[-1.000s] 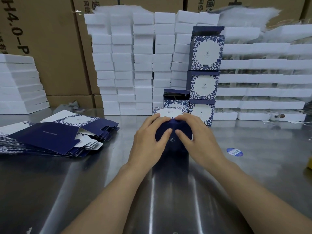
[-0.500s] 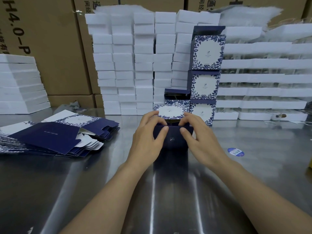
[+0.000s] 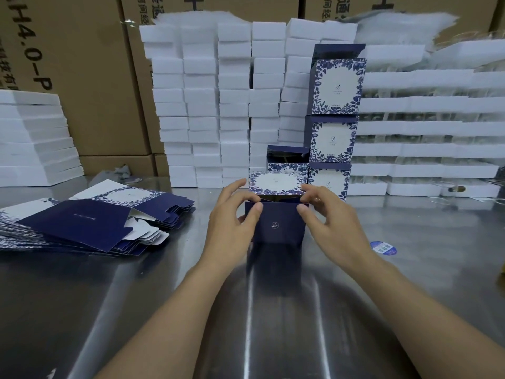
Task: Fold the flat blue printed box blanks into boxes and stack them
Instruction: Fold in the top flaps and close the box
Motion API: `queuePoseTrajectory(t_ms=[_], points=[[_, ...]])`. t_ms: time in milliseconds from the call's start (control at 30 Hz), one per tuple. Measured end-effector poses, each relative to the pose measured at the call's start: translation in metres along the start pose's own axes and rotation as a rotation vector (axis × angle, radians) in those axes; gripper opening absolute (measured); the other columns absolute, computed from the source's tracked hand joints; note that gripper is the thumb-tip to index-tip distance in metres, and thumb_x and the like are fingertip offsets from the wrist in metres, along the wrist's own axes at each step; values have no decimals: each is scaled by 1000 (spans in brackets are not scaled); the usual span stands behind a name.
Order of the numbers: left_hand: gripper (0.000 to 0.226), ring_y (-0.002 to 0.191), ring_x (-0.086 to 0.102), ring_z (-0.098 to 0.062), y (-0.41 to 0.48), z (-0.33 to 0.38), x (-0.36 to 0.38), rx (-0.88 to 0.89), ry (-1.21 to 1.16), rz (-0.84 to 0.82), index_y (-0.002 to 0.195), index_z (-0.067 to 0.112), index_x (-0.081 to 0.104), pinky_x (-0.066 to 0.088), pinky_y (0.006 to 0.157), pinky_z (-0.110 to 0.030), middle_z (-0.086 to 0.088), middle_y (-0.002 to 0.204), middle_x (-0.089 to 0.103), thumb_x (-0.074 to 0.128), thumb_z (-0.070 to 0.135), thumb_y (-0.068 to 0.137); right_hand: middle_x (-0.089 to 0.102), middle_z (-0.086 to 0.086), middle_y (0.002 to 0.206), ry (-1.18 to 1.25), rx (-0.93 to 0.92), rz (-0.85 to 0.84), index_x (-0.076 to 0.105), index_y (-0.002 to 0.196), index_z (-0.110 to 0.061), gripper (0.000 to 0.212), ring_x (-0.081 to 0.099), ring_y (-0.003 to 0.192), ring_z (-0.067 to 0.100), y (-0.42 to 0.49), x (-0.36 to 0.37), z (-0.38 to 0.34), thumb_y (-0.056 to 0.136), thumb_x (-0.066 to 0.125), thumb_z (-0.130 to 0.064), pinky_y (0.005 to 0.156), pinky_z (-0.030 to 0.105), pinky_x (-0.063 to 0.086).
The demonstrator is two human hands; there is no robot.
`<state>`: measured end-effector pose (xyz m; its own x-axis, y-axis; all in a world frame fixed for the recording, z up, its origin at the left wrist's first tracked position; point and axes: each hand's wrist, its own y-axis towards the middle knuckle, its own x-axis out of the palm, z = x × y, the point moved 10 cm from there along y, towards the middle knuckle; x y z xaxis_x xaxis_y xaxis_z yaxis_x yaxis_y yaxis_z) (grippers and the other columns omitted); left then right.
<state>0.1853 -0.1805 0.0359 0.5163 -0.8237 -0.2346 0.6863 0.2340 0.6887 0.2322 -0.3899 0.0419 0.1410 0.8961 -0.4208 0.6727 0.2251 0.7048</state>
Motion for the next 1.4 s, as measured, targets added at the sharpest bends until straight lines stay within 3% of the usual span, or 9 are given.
queuePoseTrajectory(t_ms=[133,233,333,533,700,900,1100,1267,1400], points=[[12,127,54,4,0,2,-3,6,-9,18,94,25,73,44,84,-1,11,137,60,72,14,99,67,-13,132,-1,5,25,59,95,-30,18,67,115,15,2,-4,6,103,62,-14,105,50,51],[31,130,58,-4,-1,-3,5,-26,-115,-36,117,38,67,57,93,-22,17,135,62,73,17,95,66,-27,121,32,30,12,60,108,-38,13,64,116,3,1,-4,9,97,64,-34,103,40,52],[49,129,56,0,-2,-7,7,-49,-52,-45,138,35,61,60,96,-39,18,138,61,72,22,92,63,-23,124,-11,-8,-3,58,124,-39,37,60,120,3,-1,-2,2,88,67,-44,103,35,51],[29,117,59,-3,-2,0,-3,7,75,56,123,27,68,63,82,-36,16,123,59,75,20,96,58,-22,118,-80,-80,0,59,119,-36,30,60,115,5,0,0,-8,92,70,-30,98,40,52],[32,118,58,-2,-3,2,-4,-1,81,81,130,30,65,62,85,-42,17,126,56,71,22,99,58,-24,121,-68,-78,-14,56,121,-38,34,58,116,3,0,1,-12,93,67,-23,98,34,50],[42,120,54,8,-4,0,-18,-63,18,209,139,38,56,57,98,-37,17,135,51,65,19,103,61,-13,125,-58,-125,-81,57,138,-32,67,59,115,4,0,7,-27,90,56,15,101,32,50],[39,119,57,-3,-5,23,-32,-22,13,359,126,31,62,49,107,-45,16,125,62,53,5,98,57,-8,115,-328,-367,-110,47,147,-41,78,56,105,17,-9,26,-64,85,80,-5,89,34,49],[47,125,50,5,-7,56,-26,121,197,303,125,41,61,26,114,-29,26,124,65,49,12,90,40,-5,160,-380,-531,-20,37,157,-44,99,42,145,24,-20,29,-84,74,90,-32,118,41,37],[56,131,57,-12,-6,74,-1,232,31,110,133,46,58,41,112,-39,24,133,64,47,8,93,16,-1,175,-358,-499,-39,25,161,-52,108,18,161,28,-22,34,-84,69,81,-39,121,55,31]])
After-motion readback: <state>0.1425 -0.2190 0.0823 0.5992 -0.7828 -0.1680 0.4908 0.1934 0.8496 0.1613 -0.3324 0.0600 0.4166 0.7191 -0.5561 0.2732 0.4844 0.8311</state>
